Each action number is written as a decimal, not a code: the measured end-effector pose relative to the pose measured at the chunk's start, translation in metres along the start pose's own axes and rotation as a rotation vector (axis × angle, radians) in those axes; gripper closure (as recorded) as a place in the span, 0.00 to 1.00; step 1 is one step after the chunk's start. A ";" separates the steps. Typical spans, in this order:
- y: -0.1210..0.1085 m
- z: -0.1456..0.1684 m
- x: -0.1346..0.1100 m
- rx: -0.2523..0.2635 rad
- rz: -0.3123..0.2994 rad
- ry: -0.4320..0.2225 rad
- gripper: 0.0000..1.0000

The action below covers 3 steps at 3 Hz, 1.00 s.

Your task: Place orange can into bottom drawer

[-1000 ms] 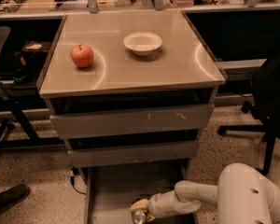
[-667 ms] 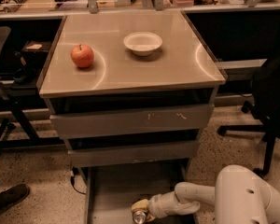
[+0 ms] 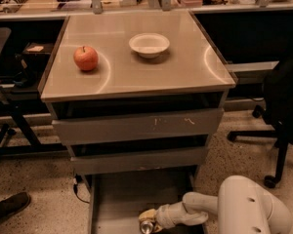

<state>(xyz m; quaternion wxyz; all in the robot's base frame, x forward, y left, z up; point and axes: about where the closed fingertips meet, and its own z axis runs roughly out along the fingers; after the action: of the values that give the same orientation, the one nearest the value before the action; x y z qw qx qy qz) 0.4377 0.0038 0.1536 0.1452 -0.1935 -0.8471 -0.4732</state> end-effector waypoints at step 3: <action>-0.011 0.003 -0.004 -0.026 0.035 0.009 0.57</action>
Offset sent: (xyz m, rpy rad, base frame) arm -0.0012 -0.0031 -0.0117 0.0214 0.0254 -0.0198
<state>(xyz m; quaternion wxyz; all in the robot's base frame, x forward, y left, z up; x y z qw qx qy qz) 0.4362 0.0004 0.1423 0.1547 -0.2081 -0.8366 -0.4826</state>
